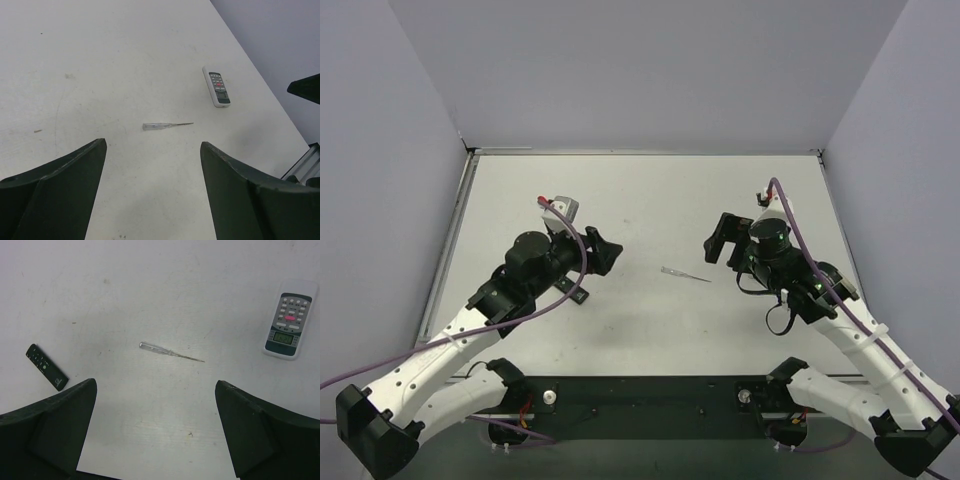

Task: Unload the batteries from the remote control

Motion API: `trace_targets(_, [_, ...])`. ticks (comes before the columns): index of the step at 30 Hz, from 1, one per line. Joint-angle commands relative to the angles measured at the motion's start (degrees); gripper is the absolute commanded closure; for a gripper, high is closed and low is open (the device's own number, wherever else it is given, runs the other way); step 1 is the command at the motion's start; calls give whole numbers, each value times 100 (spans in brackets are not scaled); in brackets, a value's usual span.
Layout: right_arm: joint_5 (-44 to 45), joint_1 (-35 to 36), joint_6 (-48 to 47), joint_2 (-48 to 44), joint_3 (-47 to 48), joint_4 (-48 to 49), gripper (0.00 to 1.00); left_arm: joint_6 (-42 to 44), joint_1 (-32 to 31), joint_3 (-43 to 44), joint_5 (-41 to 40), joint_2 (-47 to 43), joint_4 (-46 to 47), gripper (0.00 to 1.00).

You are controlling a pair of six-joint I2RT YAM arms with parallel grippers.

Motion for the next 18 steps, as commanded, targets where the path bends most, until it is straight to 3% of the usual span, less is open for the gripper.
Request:
trace_targets(1, [100, -4, 228, -179, -152, -153, 1, -234, -24, -88, -325, -123, -48, 17])
trace_targets(4, [152, -4, 350, -329, -433, -127, 1, -524, -24, 18, -791, 131, -696, 22])
trace_targets(6, [205, -4, 412, -356, -618, -109, 1, -875, 20, 227, -1519, 491, -1163, 22])
trace_targets(9, [171, -13, 413, -356, -645, -109, 1, -1446, 467, 570, -2286, 1018, -2130, 16])
trace_targets(15, [-163, 4, 27, -443, -828, 171, 1, -1975, 2382, 739, -1382, 1915, -2914, 21])
trace_targets(18, [-409, 13, -254, -645, -1057, 549, 1, -2282, 2455, 879, -1601, 2425, -3187, 20])
